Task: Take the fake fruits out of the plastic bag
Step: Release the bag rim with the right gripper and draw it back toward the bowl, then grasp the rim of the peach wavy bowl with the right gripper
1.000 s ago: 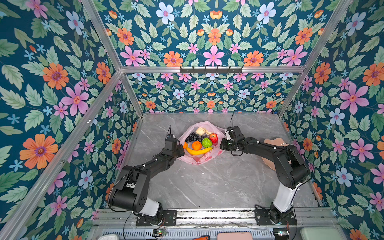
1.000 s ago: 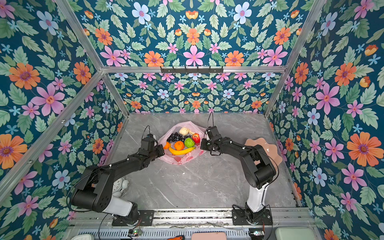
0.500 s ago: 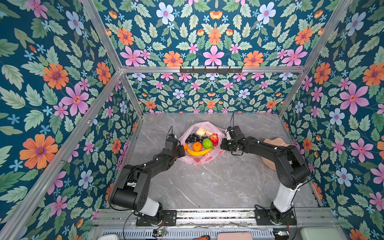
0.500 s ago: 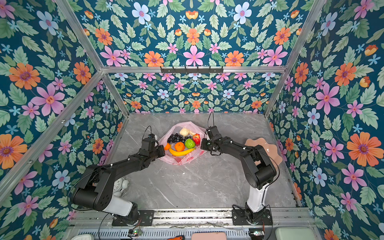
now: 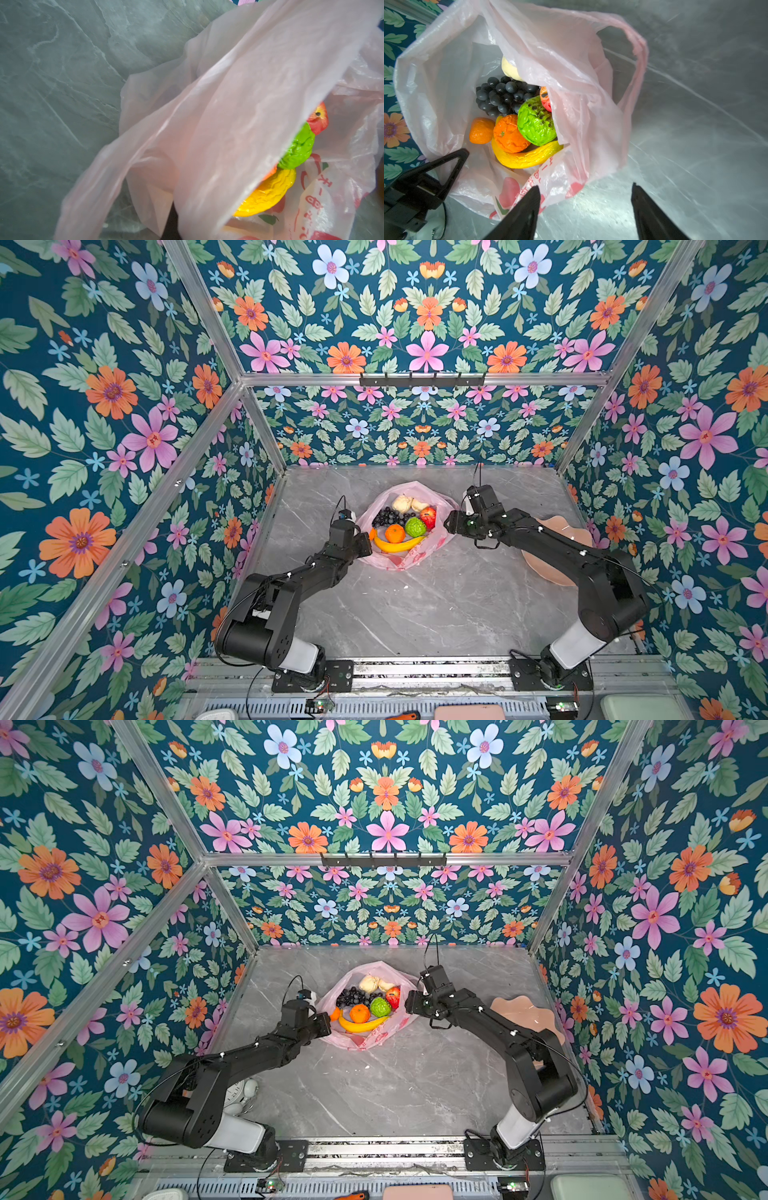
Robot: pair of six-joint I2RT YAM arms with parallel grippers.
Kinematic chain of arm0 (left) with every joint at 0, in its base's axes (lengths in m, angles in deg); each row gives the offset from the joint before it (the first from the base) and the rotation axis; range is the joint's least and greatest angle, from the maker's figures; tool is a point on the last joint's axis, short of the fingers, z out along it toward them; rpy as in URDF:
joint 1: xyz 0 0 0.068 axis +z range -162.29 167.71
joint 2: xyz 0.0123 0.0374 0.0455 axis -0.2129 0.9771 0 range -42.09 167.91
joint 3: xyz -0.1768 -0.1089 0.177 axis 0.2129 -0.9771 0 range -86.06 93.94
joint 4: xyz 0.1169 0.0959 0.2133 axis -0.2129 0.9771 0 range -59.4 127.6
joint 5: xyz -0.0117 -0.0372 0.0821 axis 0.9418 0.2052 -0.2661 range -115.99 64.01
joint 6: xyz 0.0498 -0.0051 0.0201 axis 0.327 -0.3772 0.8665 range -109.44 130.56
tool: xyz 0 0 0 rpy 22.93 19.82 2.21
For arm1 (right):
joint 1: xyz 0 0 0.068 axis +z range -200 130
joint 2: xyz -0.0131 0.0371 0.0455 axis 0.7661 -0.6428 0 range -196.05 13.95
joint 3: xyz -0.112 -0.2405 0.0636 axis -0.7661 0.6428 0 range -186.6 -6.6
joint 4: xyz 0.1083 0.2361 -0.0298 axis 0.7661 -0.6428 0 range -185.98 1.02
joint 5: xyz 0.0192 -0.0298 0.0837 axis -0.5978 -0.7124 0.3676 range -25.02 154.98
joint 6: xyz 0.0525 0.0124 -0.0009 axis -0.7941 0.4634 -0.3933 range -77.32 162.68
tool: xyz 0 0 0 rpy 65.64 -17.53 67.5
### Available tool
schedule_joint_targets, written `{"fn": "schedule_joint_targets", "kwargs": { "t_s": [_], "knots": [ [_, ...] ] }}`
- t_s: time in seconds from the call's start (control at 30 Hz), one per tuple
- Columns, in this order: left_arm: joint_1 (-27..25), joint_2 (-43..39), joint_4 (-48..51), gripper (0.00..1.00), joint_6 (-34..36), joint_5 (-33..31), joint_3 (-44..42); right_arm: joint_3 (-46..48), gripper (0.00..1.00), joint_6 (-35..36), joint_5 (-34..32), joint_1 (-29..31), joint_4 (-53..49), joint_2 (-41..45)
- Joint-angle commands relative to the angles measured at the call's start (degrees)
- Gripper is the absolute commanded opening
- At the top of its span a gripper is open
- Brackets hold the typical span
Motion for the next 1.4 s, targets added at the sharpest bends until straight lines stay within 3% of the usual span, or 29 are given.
{"fn": "schedule_joint_targets", "kwargs": {
  "t_s": [0.0, 0.33, 0.5, 0.93, 1.13, 1.37],
  "knots": [
    [-0.1, -0.33, -2.09, 0.0, 0.44, 0.42, -0.51, 0.76, 0.73, 1.82, -6.37, -1.42, -9.49, 4.25],
    [-0.11, -2.0, -2.75, 0.0, 0.43, -0.1, -1.74, 9.57, 0.73, -3.85, -9.31, -11.83, -19.99, 17.83],
    [-0.11, -2.08, -3.1, 0.0, 0.09, 0.07, -1.94, 14.08, 0.73, -5.27, -7.66, -19.12, -23.71, 23.18],
    [-0.15, -1.5, -3.18, 0.0, -0.17, 0.47, -2.12, 19.35, 0.7, -10.54, -7.94, -36.36, -35.2, 39.19],
    [-0.13, -1.59, -3.01, 0.0, -0.09, 0.42, -2.16, 24.3, 0.67, -11.81, 1.37, -48.19, -31.99, 41.6],
    [-0.11, -1.29, -3.1, 0.0, -0.26, 0.77, -2.08, 27.41, 0.67, -15.78, 3.64, -49.21, -25.71, 38.7]
  ]
}}
